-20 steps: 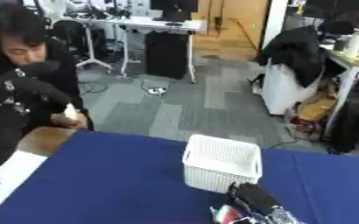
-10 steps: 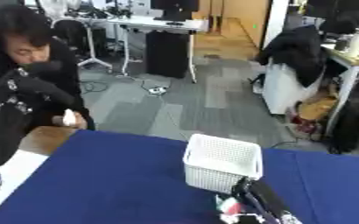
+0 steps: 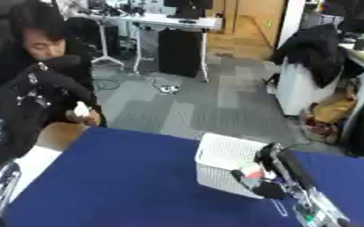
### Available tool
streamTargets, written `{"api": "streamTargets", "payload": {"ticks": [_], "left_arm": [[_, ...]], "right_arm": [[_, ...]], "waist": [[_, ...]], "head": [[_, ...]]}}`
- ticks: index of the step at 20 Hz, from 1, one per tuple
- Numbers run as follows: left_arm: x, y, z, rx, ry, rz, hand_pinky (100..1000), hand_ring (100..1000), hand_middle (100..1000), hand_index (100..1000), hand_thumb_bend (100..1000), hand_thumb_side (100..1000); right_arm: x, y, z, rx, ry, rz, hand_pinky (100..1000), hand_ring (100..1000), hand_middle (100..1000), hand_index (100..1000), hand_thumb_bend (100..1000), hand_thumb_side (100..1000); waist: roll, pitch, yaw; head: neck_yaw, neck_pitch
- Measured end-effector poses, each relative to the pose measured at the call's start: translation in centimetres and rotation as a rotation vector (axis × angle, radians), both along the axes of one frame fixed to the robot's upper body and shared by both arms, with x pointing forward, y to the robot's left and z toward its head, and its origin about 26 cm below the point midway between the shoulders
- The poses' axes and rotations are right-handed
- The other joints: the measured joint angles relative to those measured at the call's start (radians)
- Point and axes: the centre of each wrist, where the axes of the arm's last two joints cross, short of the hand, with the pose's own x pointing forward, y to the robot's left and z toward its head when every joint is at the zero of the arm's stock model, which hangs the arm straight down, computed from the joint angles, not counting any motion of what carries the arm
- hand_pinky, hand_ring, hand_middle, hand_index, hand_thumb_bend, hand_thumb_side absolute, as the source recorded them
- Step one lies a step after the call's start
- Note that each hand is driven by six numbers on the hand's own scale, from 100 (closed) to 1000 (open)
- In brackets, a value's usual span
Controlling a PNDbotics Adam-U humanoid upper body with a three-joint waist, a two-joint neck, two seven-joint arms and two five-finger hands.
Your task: Pick up objects on the table and place them in the box.
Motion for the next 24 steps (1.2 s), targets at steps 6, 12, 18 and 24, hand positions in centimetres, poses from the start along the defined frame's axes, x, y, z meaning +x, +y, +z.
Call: {"api": "streamTargets", "payload": {"ticks": [6, 12, 18, 24], "left_arm": [[0.0, 0.0, 0.0, 0.000, 0.001, 0.000, 638, 639, 782, 714, 183, 983], [0.0, 0.0, 0.1, 0.006, 0.005, -0.003, 638, 639, 782, 714, 184, 984], [0.2, -0.8, 0.4, 0.005, 0.003, -0.025, 636, 639, 782, 713, 186, 986], [0.3, -1.8, 0.9, -0.004, -0.001, -0.059, 636, 639, 782, 713, 189, 987]], "right_arm": [[1.0, -1.5, 3.9, 0.041, -0.029, -0.050, 100, 100, 195, 291, 579, 572], [1.8, -2.9, 5.1, 0.025, -0.032, -0.098, 100, 100, 194, 280, 579, 578], [2.6, -3.9, 5.5, -0.012, -0.052, -0.135, 100, 100, 193, 274, 574, 583], [3.2, -4.5, 5.5, -0.061, -0.077, -0.160, 100, 100, 192, 276, 571, 585]], "waist": [[-0.003, 0.001, 0.003], [-0.005, 0.007, 0.014], [-0.008, 0.021, 0.040], [-0.013, 0.033, 0.063]], "head": [[0.011, 0.007], [0.008, 0.009], [-0.040, -0.014], [-0.176, -0.098]]}}
